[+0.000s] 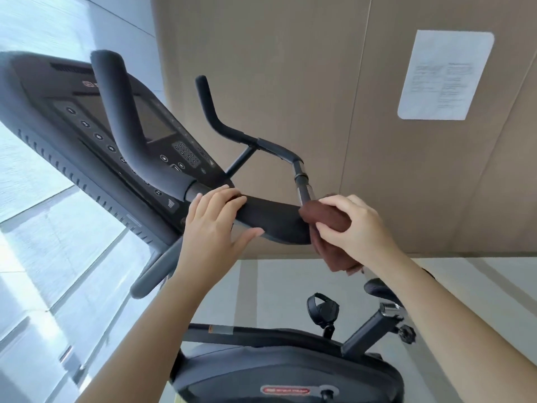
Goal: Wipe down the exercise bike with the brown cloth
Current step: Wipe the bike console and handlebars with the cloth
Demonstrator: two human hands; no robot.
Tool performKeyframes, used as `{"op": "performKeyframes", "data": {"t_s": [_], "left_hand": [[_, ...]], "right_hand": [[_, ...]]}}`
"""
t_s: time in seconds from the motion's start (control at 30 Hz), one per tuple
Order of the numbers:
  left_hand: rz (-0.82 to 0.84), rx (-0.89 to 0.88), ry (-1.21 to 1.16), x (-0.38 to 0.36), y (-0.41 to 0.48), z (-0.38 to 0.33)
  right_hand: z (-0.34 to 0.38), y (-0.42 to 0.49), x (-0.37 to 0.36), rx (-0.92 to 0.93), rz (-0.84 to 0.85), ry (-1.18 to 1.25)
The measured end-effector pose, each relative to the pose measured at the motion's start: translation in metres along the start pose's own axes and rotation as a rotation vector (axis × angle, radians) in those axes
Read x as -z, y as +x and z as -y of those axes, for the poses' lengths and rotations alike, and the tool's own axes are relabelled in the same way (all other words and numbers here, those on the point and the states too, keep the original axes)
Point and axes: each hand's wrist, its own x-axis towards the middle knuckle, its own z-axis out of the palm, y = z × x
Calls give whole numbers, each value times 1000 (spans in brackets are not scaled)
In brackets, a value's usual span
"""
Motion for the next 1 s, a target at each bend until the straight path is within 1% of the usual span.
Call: {"op": "performKeyframes", "data": {"t_s": [0.07,0.1,0.17,0.23,0.3,0.4,0.43,0.5,0.63,0.77,0.87,0.9,0.93,1.0], "left_hand": [[25,-28,7,1,1,0],[35,-42,14,2,2,1],[32,-72,37,3,5,5],[10,-103,42,1,6,9],[-24,-123,20,-1,6,14],[-63,-126,-21,-5,6,18],[-75,-122,-33,-7,5,19],[-97,-123,-34,-9,5,20],[-103,-132,-4,-9,6,15],[-73,-64,24,-3,12,2],[-52,-44,97,-4,19,-14],[-51,-45,129,-7,21,-23],[-52,-43,157,-10,21,-32],[-57,-29,192,-20,21,-50]], "right_hand": [[-2,7,4,-4,28,50],[0,12,3,9,12,81],[11,23,-5,76,-43,148],[28,36,-20,147,-33,184],[40,47,-31,186,53,165],[36,61,-30,189,255,175],[31,63,-27,190,298,188],[17,62,-20,195,329,185],[-17,58,-6,163,331,217],[-46,73,12,192,328,147],[-48,97,6,262,213,215],[-45,102,1,297,214,248],[-42,104,-6,334,269,268],[-41,100,-18,395,460,259]]}}
